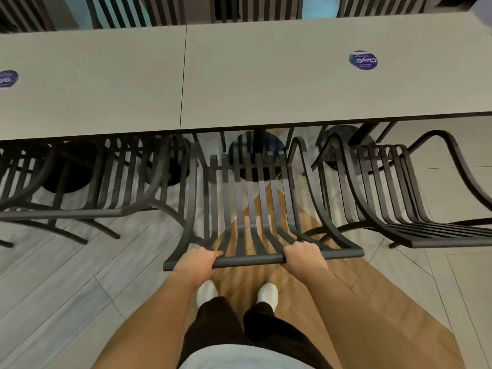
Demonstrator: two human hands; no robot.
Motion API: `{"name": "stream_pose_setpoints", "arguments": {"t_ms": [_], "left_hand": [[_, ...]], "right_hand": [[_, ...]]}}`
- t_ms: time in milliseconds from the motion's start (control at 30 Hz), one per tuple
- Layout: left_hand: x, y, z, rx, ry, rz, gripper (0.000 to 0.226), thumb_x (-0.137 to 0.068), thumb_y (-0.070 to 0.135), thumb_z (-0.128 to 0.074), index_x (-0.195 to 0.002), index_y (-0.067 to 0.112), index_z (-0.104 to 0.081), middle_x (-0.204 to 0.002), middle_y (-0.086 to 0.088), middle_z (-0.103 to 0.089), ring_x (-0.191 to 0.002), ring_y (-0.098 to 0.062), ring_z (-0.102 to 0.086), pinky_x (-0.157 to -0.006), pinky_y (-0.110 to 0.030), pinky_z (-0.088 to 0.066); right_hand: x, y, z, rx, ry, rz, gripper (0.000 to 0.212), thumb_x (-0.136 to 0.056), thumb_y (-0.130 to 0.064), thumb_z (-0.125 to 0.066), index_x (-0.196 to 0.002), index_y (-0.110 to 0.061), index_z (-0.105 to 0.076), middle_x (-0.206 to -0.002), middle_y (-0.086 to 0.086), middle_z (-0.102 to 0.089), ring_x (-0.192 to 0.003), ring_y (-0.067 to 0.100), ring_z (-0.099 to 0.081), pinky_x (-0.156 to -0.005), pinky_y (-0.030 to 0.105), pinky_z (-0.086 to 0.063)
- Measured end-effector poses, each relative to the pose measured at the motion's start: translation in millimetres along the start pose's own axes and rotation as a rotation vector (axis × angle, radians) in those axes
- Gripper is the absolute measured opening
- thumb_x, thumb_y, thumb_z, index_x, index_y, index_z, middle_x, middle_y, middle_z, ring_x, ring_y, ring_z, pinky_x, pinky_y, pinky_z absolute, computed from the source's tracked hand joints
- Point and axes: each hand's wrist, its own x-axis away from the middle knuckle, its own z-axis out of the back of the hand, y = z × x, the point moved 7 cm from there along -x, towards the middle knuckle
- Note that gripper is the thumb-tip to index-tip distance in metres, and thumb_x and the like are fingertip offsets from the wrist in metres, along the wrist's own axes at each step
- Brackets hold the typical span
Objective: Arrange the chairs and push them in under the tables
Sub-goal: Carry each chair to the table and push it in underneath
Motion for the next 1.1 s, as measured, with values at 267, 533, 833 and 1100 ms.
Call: {"name": "stream_pose_setpoints", "arguments": {"t_ms": [267, 533, 833, 1100], "left_hand": [[-22.9, 12.6, 19.0, -0.001, 0.029, -0.010, 0.060, -0.104, 0.013, -0.049, -0.156, 0.040, -0.037, -0.124, 0.000, -0.065, -0.104, -0.018, -0.068, -0.095, -0.036, -0.058], [-61.1, 17.1, 54.6, -0.043, 0.024, -0.042, 0.061, -0.102, 0.012, -0.047, -0.156, 0.040, -0.036, -0.125, -0.002, -0.067, -0.107, -0.023, -0.066, -0.093, -0.039, -0.057], [-108.3, 29.8, 97.3, -0.045, 0.058, -0.077, 0.060, -0.103, 0.010, -0.047, -0.156, 0.038, -0.038, -0.126, -0.005, -0.065, -0.111, -0.025, -0.064, -0.095, -0.039, -0.056], [-130.0, 34.4, 112.3, -0.053, 0.034, -0.122, 0.056, -0.102, 0.017, -0.048, -0.154, 0.036, -0.041, -0.122, -0.004, -0.067, -0.107, -0.025, -0.066, -0.091, -0.039, -0.058]], "right_hand": [[-15.5, 23.1, 13.5, -0.013, 0.056, -0.012, 0.022, -0.103, -0.034, -0.049, -0.109, -0.022, -0.067, -0.092, -0.001, -0.067, -0.085, 0.020, -0.066, -0.072, 0.032, -0.048], [-50.5, 50.9, 33.1, -0.020, 0.079, -0.022, 0.021, -0.102, -0.033, -0.048, -0.106, -0.023, -0.066, -0.092, -0.001, -0.068, -0.087, 0.022, -0.067, -0.076, 0.036, -0.052], [-91.6, 87.5, 58.7, -0.057, 0.092, -0.084, 0.018, -0.101, -0.030, -0.049, -0.107, -0.025, -0.066, -0.093, -0.003, -0.066, -0.087, 0.019, -0.066, -0.080, 0.037, -0.055], [-106.7, 100.8, 73.4, -0.047, 0.088, -0.090, 0.018, -0.100, -0.034, -0.055, -0.112, -0.026, -0.066, -0.100, -0.003, -0.068, -0.096, 0.019, -0.067, -0.079, 0.034, -0.049]]}}
